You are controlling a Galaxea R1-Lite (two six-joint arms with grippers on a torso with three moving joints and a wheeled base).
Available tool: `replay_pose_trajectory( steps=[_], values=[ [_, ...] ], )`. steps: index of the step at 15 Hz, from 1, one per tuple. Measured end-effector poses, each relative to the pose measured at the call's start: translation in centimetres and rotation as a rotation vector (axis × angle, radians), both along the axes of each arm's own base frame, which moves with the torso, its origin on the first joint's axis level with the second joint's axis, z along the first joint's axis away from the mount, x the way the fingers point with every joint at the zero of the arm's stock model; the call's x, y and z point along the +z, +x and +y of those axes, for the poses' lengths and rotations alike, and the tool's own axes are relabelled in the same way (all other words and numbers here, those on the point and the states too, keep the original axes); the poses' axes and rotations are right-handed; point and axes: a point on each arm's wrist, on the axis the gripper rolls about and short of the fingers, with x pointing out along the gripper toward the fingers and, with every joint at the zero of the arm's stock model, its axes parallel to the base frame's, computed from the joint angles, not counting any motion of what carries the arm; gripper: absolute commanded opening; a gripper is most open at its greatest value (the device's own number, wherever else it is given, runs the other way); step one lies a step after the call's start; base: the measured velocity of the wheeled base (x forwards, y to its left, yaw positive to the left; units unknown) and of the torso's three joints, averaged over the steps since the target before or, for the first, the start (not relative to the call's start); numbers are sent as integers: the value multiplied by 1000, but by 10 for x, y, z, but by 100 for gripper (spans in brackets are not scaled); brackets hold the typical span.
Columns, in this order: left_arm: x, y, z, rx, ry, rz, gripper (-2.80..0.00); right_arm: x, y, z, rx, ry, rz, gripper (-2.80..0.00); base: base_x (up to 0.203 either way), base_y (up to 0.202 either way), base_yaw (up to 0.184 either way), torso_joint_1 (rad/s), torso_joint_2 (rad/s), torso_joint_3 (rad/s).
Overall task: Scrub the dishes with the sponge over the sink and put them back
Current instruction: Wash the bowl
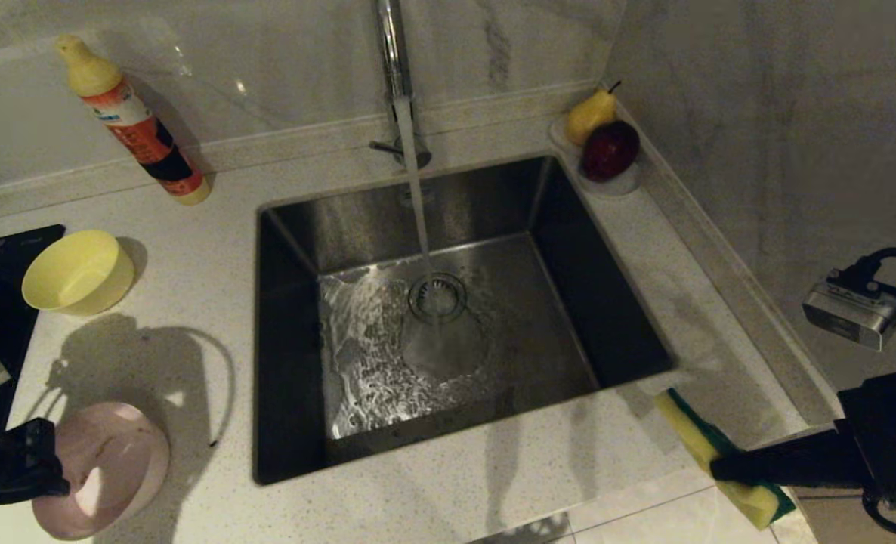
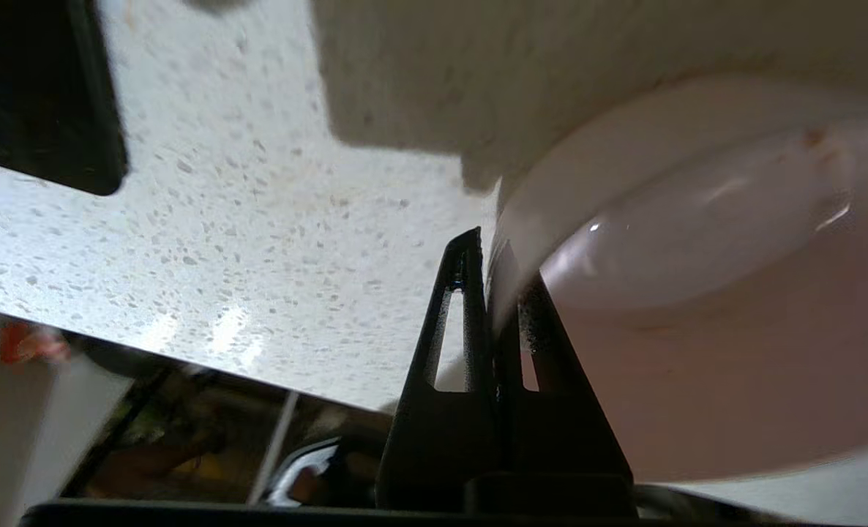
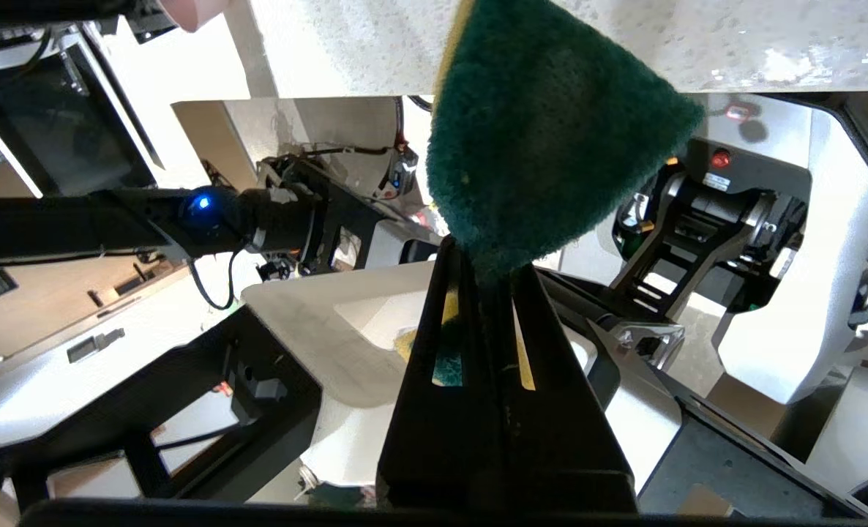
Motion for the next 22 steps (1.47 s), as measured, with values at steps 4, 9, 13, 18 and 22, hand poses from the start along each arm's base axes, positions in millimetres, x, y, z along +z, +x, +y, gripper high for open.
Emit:
replay_pose_trajectory(
  steps=[4, 9, 13, 18, 22],
  values=[
    [44, -5, -6, 52, -75, -210, -280, 1, -4, -2, -1, 3, -8, -280, 0, 0, 0, 0, 0, 0],
    [92, 7, -43, -10, -172, -345, -280, -6, -4, -2, 2, -10, 10, -280, 0, 0, 0, 0, 0, 0],
    [105, 42, -93, -69, -229, -348, -280, -7, -4, -2, 2, -10, 11, -280, 0, 0, 0, 0, 0, 0],
    [91, 92, -176, -124, -252, -360, -280, -9, -5, -3, 3, -14, 14, -280, 0, 0, 0, 0, 0, 0],
    [69, 114, -218, -201, -281, -355, -280, -8, -7, -4, 2, -13, 6, -280, 0, 0, 0, 0, 0, 0]
  ],
)
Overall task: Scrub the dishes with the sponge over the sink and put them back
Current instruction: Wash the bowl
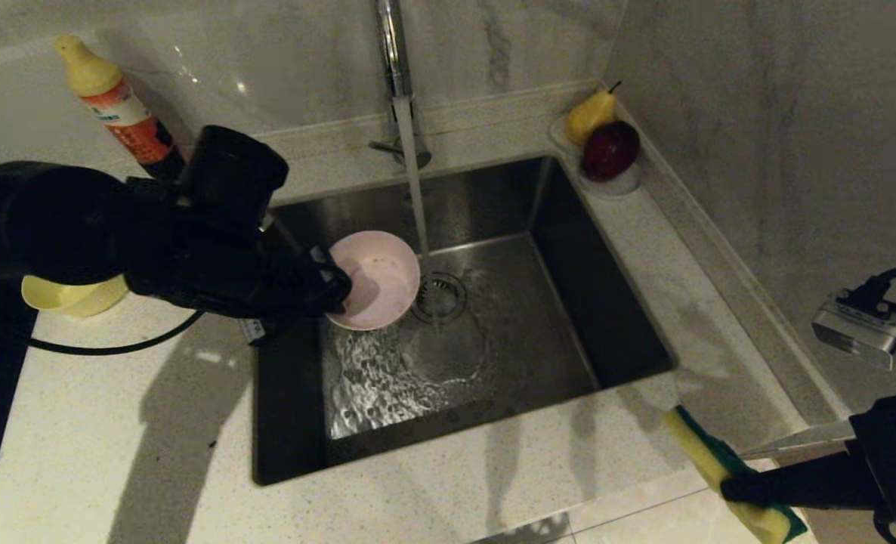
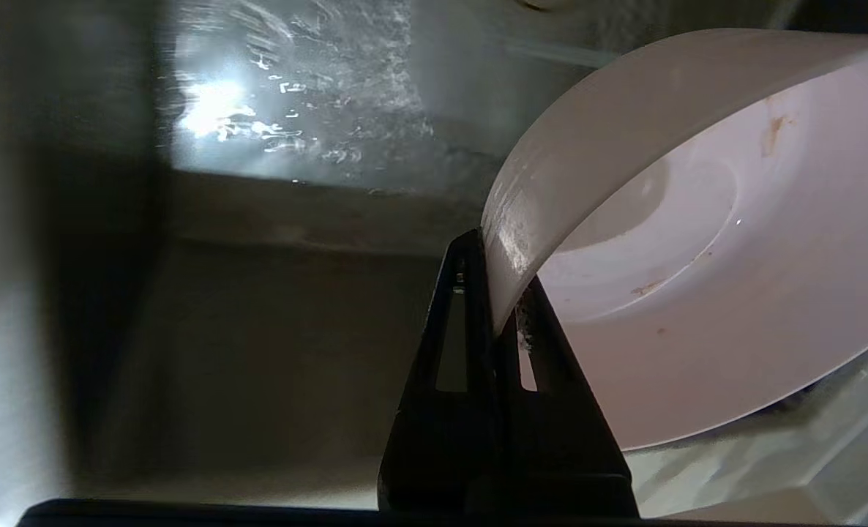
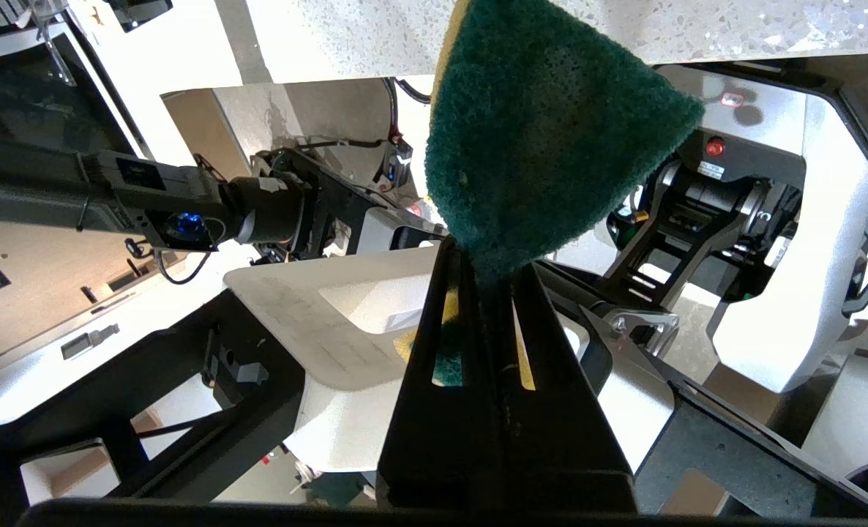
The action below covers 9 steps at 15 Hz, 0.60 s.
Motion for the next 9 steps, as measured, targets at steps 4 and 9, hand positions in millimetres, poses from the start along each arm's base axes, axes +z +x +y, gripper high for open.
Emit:
replay_pose_trajectory(
  steps=[4, 9],
  values=[
    [-19, 13, -25, -50, 2, 1, -280, 0, -1, 0, 0, -3, -3, -280, 0, 0, 0, 0, 0, 0],
    [-36, 27, -34, -28, 36, 18, -280, -1, 1, 0, 0, -6, 2, -280, 0, 0, 0, 0, 0, 0]
  ],
)
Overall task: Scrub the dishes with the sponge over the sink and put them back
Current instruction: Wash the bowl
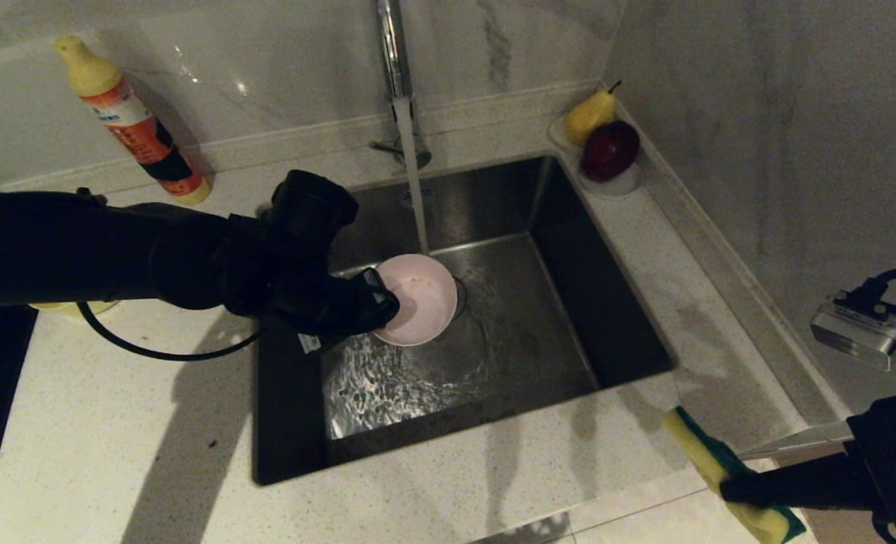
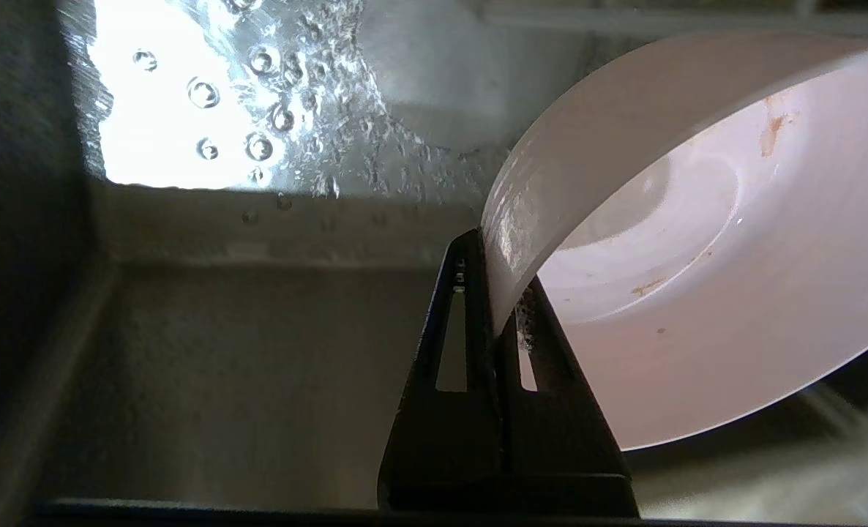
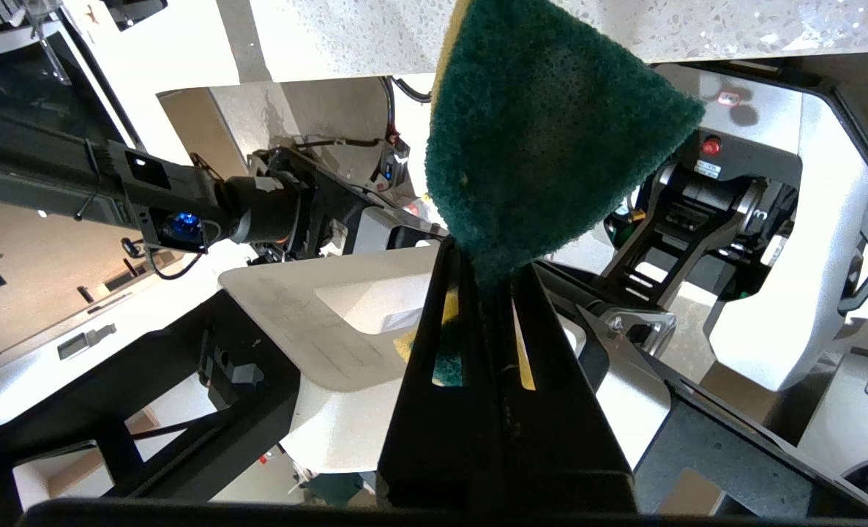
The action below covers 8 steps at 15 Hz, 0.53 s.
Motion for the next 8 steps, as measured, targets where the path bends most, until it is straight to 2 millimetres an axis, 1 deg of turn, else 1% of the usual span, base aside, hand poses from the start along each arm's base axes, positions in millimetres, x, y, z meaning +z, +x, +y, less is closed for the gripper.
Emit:
replay_pose_trajectory(
  steps=[4, 8],
  values=[
    [-4, 15, -6, 67, -21, 0, -280, -2, 1, 0, -1, -5, 10, -280, 0, 0, 0, 0, 0, 0],
    [-4, 27, -12, 77, -44, -13, -280, -7, 3, 1, 0, 2, -3, -280, 0, 0, 0, 0, 0, 0]
  ],
)
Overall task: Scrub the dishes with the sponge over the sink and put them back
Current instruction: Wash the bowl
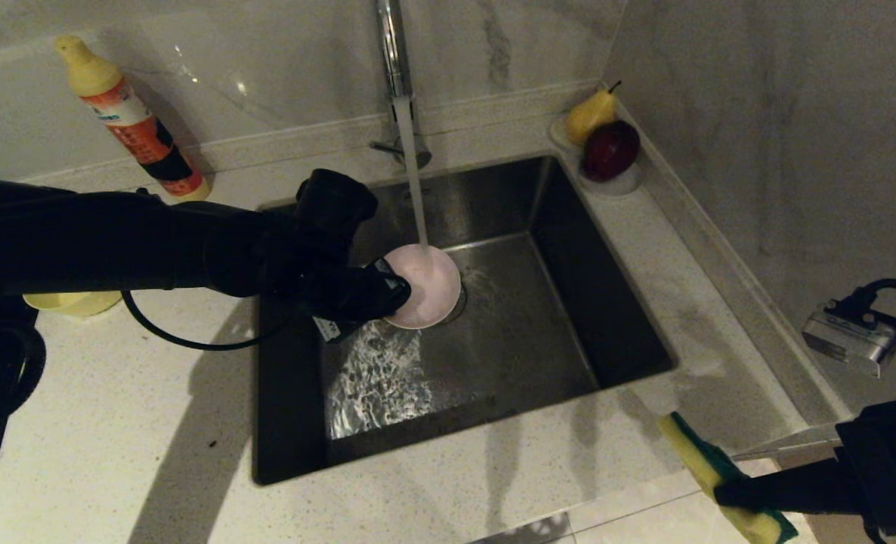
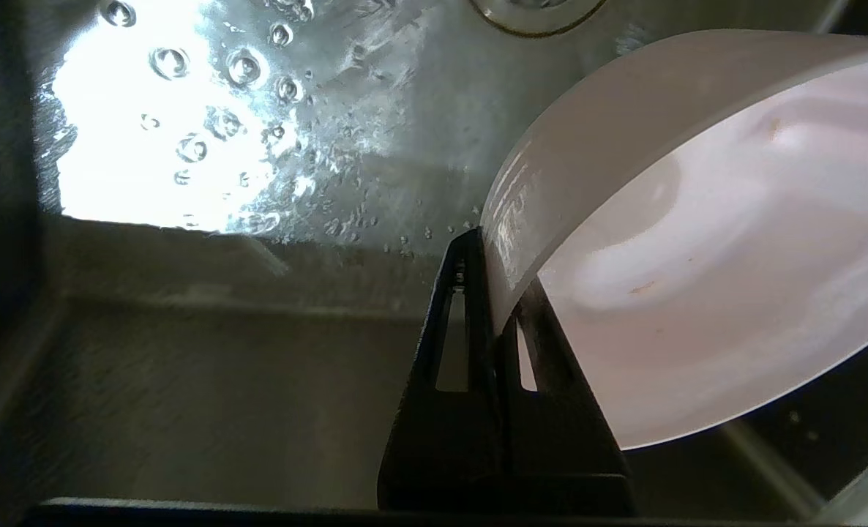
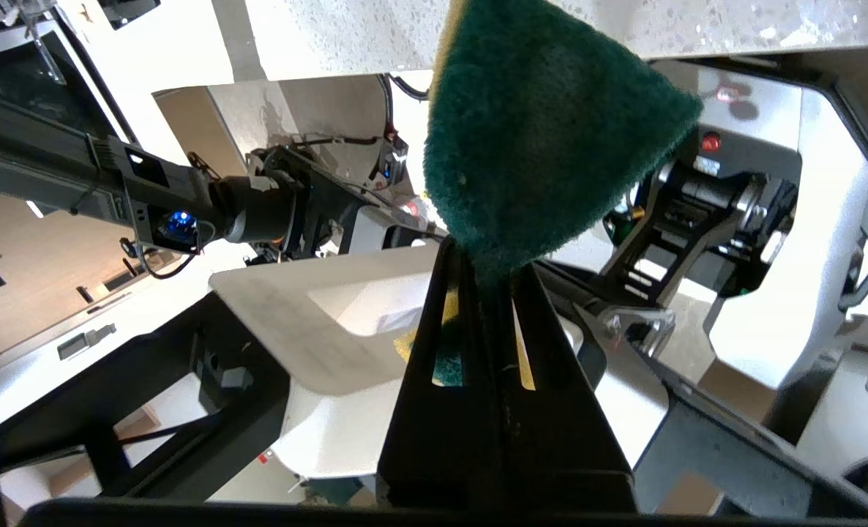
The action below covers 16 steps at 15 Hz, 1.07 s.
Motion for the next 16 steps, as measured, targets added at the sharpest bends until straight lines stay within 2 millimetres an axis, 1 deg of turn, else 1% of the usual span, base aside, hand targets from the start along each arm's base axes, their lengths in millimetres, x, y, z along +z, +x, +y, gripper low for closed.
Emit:
replay_pose_trajectory(
  steps=[3, 6, 12, 14, 16],
  values=[
    [-2, 7, -4, 14, -16, 1, -280, -1, 2, 1, 0, 10, -22, -280, 0, 0, 0, 0, 0, 0],
    [-5, 5, -3, 13, -5, 18, -280, -1, 2, 1, -1, 11, -23, -280, 0, 0, 0, 0, 0, 0],
    [2, -24, 11, -26, 47, 25, -280, -1, 0, 0, 1, 15, -24, -280, 0, 0, 0, 0, 0, 0],
    [-1, -35, 17, -44, 96, 31, -280, -1, -1, 0, 0, 14, -22, -280, 0, 0, 0, 0, 0, 0],
    [0, -44, 24, 0, 204, -7, -280, -3, -1, 0, 0, 13, -20, -280, 0, 0, 0, 0, 0, 0]
  ],
)
